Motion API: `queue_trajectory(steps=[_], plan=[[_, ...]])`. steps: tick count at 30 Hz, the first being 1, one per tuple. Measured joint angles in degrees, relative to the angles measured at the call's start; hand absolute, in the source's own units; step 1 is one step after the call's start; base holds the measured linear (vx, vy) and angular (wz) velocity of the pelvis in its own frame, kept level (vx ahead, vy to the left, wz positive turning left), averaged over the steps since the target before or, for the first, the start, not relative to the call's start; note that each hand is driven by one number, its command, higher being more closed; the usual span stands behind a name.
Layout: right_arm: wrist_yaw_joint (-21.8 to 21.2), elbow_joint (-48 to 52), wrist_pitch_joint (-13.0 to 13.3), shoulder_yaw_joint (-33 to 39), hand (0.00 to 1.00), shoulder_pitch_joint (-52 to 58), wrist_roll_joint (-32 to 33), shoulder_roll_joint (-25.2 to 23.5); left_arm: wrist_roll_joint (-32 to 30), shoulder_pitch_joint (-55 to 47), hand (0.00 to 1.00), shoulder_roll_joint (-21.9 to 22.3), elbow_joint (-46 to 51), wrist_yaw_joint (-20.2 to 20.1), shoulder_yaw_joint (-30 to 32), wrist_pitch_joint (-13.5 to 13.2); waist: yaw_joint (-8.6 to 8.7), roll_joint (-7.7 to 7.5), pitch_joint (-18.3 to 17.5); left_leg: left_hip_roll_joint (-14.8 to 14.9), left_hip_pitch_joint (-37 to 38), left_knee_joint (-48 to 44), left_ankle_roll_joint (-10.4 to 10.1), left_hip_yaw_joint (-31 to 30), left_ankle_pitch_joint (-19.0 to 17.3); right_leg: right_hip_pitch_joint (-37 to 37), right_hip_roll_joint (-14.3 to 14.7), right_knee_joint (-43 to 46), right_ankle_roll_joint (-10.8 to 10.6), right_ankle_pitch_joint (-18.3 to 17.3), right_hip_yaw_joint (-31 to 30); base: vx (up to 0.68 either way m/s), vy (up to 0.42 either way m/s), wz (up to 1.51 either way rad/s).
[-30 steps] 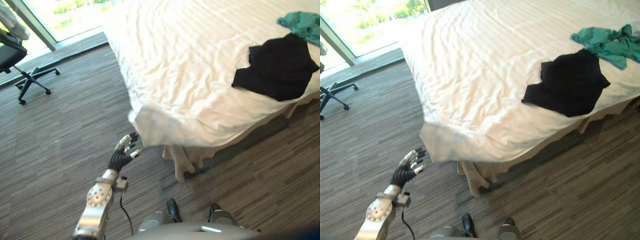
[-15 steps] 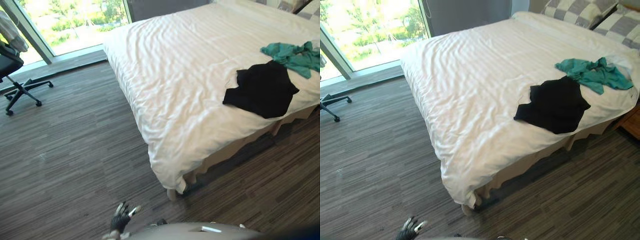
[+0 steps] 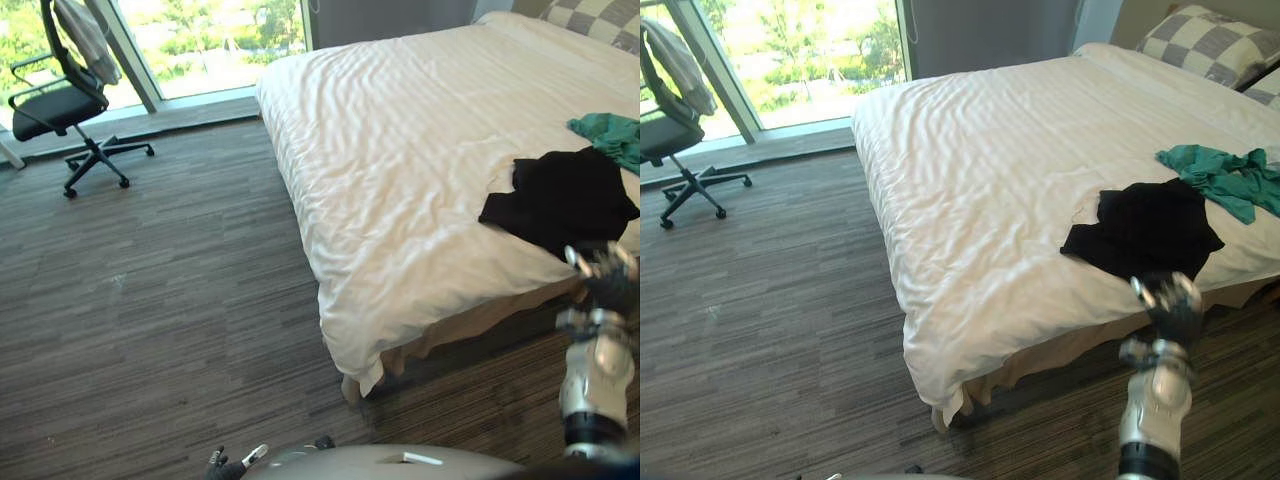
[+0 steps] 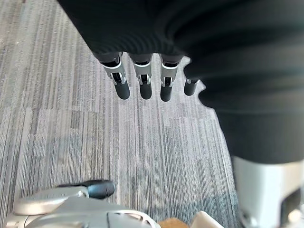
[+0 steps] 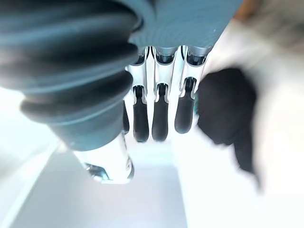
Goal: Tidy the bed and pick cloth on bed and put in laundry
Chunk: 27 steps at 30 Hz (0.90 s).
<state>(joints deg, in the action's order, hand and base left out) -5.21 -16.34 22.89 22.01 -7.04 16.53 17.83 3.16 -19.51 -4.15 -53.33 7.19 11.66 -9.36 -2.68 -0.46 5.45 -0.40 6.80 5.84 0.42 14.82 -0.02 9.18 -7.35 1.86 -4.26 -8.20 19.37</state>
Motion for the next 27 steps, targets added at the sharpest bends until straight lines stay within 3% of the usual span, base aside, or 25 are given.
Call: queue_trajectory(steps=[4,9,12,13,16,17,18,22,24,27], plan=[[-10.7,1.8,-4.1,-11.5,1.00,-7.2,-2.1,0.6,-0.4,0.2,0.00,-0.5,0.1,-1.0,-0.5,-1.4,-1.01,-1.46,0.7,-0.6,0.1,-0.3,0.2,-2.0,0.2,1.5,0.1,-1.1,0.0,0.0,1.3,0.06,-0.017,0.23],[-18.1,-1.6,-9.9,-22.6,1.00,-15.8,-1.3,-2.1,-0.4,0.3,0.00,-0.7,0.1,-2.0,-1.0,-1.6,-3.52,-1.89,2.1,-0.6,0.0,-0.3,0.1,-6.0,0.7,3.4,0.0,-1.3,0.1,0.1,4.1,0.03,-0.038,0.40],[-19.4,-4.0,-13.2,-27.2,1.00,-22.2,0.2,-3.8,-0.4,0.8,0.00,-1.3,0.3,-3.1,-0.9,-2.1,-5.13,-3.17,3.8,-0.3,-2.0,-0.3,-0.1,-8.0,1.9,2.8,0.4,-1.3,0.6,0.3,6.1,-0.03,-0.045,0.43],[-18.8,-5.1,-14.3,-28.6,1.00,-25.5,1.3,-4.4,-0.4,2.0,0.00,-1.8,0.3,-3.2,-0.9,-2.6,-6.47,-3.63,5.6,0.2,-3.0,-0.3,-0.3,-9.2,2.4,2.3,0.8,-1.2,1.1,0.7,6.9,-0.05,-0.049,0.44],[-14.7,-7.3,-15.0,-29.5,1.00,-33.2,2.5,-6.7,0.7,6.8,0.00,-3.8,0.7,-3.5,-1.0,-3.0,-9.16,-6.38,10.8,0.9,-7.2,-0.3,-0.9,-12.5,4.4,-0.4,1.9,-0.8,1.6,0.8,9.7,-0.13,-0.071,0.57],[-14.0,-8.1,-15.0,-29.5,1.00,-34.8,2.6,-6.7,0.8,7.8,0.00,-4.1,1.1,-3.6,-1.0,-3.1,-9.50,-6.66,11.9,1.2,-8.1,-0.3,-1.0,-12.7,4.8,-1.1,2.1,-0.5,1.9,0.9,10.0,-0.12,-0.041,0.59],[-12.7,-10.6,-15.3,-29.4,1.00,-38.7,3.1,-6.6,1.0,9.4,0.00,-4.2,2.3,-4.0,-0.9,-3.2,-10.56,-6.45,14.5,1.4,-9.6,-0.3,-1.0,-13.9,5.4,-2.5,2.3,0.3,2.2,0.8,10.5,-0.11,-0.011,0.38],[-10.1,-17.8,-15.7,-29.0,1.00,-49.4,3.9,-5.3,3.4,14.4,0.00,-4.2,4.3,-4.8,-1.0,-4.5,-11.36,-4.23,20.2,1.4,-16.5,-1.3,-0.8,-15.9,8.0,-8.9,2.0,3.2,2.8,0.5,11.8,-0.13,0.036,0.38],[-8.8,-19.5,-15.7,-29.0,1.00,-51.7,3.6,-2.1,6.2,17.3,0.00,-4.2,4.3,-4.9,-2.3,-5.3,-11.96,-1.64,21.7,1.2,-21.4,-1.7,-0.5,-17.1,9.5,-13.4,1.7,4.3,2.8,0.5,12.7,-0.08,0.047,0.25],[-6.0,-19.8,-15.7,-27.8,1.00,-51.8,3.5,2.4,9.3,20.2,0.00,-3.9,3.7,-5.6,-4.1,-5.9,-12.82,1.04,23.2,1.2,-26.4,-2.1,-0.4,-17.7,11.1,-19.4,1.0,7.5,3.3,0.3,12.9,-0.05,0.045,0.10]])
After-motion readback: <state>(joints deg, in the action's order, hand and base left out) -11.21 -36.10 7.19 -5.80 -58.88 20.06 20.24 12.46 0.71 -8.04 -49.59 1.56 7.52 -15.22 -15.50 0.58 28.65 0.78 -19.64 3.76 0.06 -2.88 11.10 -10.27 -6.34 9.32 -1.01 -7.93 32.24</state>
